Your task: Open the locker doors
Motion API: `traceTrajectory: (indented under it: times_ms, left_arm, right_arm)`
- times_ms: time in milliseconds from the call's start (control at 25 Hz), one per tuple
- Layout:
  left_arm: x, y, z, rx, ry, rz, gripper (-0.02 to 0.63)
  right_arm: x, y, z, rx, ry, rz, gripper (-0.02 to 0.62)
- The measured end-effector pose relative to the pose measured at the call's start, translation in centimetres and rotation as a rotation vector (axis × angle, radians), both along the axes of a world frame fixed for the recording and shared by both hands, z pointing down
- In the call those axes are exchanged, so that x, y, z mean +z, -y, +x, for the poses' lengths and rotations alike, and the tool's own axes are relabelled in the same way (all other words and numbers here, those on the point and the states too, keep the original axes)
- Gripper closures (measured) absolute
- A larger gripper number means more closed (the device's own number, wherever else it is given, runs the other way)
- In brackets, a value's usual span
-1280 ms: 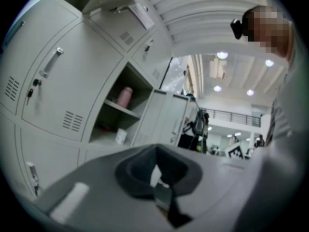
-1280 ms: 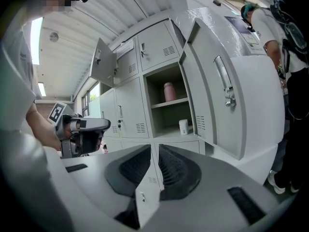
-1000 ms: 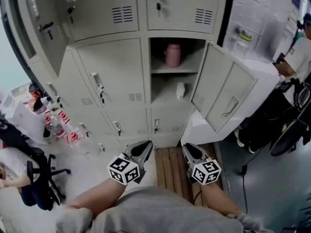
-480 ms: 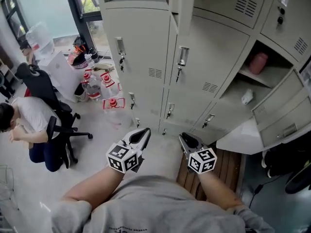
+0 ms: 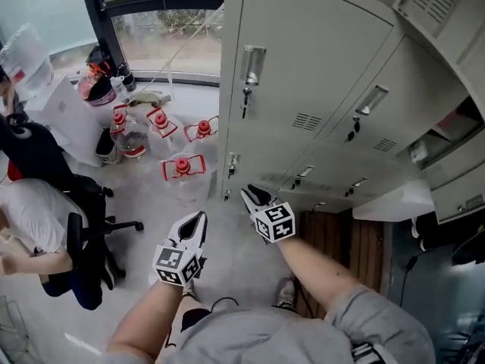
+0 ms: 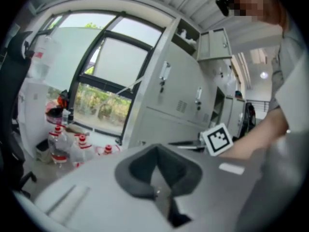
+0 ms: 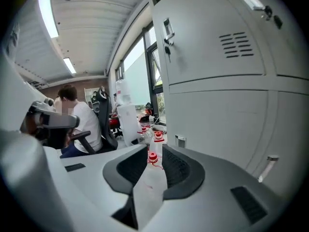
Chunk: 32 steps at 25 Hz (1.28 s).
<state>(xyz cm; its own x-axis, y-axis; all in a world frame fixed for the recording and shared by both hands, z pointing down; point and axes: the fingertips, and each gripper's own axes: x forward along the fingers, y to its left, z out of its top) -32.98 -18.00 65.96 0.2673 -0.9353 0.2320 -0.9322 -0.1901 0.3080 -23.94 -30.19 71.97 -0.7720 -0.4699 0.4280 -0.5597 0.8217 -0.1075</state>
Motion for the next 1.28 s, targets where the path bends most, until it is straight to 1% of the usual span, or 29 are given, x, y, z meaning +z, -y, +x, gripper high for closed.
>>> traceTrajectory:
  times_ms: [40,120,240,400,560,760,920,1120,1280]
  left_arm:
    - [1.0,0.5,-1.3,-0.007,0.005,0.006,0.601]
    - [3.2,0.9,-3.5,-0.032,-0.010,0.006,0.601]
    - [6.6,1.2,-5.5,-0.055,-0.029,-0.025,0.601]
    - [9.6,1.9,-6.2,-0.068,-0.041,-0.051,0.601]
    - [10.9,2.6,-6.0,-0.063,-0.054,-0.051,0.601]
    - [11.8,2.4,-5.9,-0.056,-0.065,-0.056,0.601]
    - [12.3,2.1,-5.6,-0.050,-0.059,-0.064,0.601]
    - [12.1,2.0,-5.0,-0.053,-0.062,-0.060,0.601]
    - [11.7,2.4,-4.1,-0.041,-0.057,-0.053,0.601]
  right_arm:
    - [1.1,1.7,-1.7,0.015,-0.008,0.011,0.506]
    - [3.1,4.6,-4.1,0.068,-0.026,0.020,0.486]
    - [5.9,8.0,-6.0,0.154,-0.053,0.013,0.482]
    - [9.5,11.2,-6.8,0.240,-0.093,0.003,0.482]
    - [11.2,13.1,-7.7,0.276,-0.103,0.016,0.468]
    - [10.6,13.9,-9.4,0.263,-0.081,0.046,0.466]
    - [10.5,13.8,-9.9,0.253,-0.090,0.058,0.459]
    - [10.5,12.6,-10.0,0.192,-0.111,0.074,0.457]
    - [10.6,9.8,-9.2,0.131,-0.110,0.098,0.457]
